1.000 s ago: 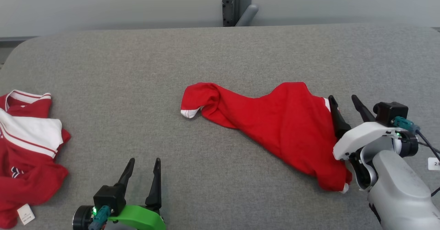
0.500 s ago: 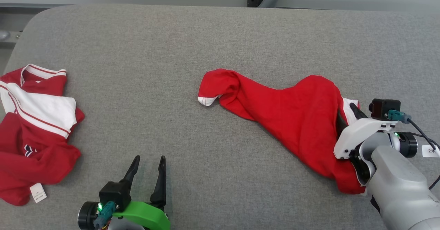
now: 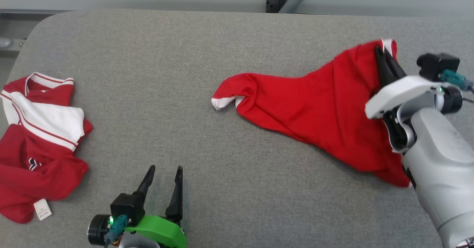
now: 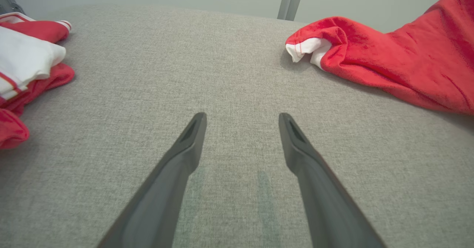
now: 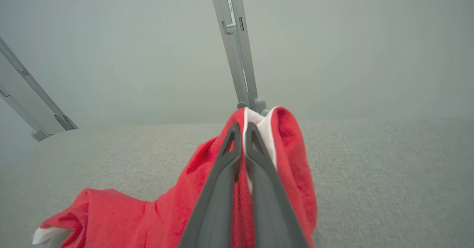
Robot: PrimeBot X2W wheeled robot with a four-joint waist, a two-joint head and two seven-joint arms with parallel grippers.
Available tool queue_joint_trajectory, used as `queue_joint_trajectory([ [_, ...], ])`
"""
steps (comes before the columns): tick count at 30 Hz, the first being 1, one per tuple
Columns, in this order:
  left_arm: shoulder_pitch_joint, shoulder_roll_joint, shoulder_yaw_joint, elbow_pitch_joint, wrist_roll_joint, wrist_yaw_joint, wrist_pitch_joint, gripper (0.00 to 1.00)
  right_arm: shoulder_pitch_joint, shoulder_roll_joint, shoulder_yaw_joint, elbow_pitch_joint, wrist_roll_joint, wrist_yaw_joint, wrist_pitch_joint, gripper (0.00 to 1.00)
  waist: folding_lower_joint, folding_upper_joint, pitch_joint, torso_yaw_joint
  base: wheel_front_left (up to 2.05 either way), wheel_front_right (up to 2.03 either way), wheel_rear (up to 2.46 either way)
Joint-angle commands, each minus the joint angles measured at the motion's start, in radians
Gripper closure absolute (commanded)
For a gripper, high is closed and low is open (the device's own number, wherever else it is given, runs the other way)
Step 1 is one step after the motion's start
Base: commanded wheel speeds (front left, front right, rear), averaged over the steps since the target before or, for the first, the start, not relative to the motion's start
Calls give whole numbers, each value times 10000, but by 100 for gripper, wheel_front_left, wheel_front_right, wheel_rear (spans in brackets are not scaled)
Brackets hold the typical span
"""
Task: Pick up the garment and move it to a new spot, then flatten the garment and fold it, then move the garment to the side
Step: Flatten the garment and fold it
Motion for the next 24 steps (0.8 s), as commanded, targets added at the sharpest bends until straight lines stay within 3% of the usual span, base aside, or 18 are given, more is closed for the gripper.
queue_joint_trajectory([
  [1,51,27,21,17,-67,-23,8,0,-195,5,-24,-303,-121,-1,-46,100,0,0,-57,24,0,0,0],
  [5,35,26,-87,74,-83,-75,9,0,-572,153,560,-2103,-243,0,-39,100,0,0,-197,214,0,0,0],
  [8,126,26,-274,164,-185,-98,9,0,-651,180,2625,-3290,494,0,-39,100,0,0,-319,538,0,0,0],
  [15,389,26,-468,305,-466,18,9,0,-6,-354,6795,-3478,2675,-4,317,99,0,0,-400,1069,0,0,0],
  [16,406,26,-496,317,-474,30,8,0,103,-394,7331,-3410,2942,-3,373,30,0,0,-404,1120,0,0,0],
  [17,415,26,-490,322,-514,46,9,0,165,-432,7697,-3307,3164,-3,325,0,0,0,-409,1156,0,0,0],
  [21,445,26,-448,309,-597,134,9,0,477,-474,8489,-2903,3919,-3,72,0,0,0,-450,1161,0,0,0],
  [24,495,25,-297,313,-595,215,8,0,616,-588,8443,-2942,4306,-1,-44,0,0,0,-568,974,0,0,0],
])
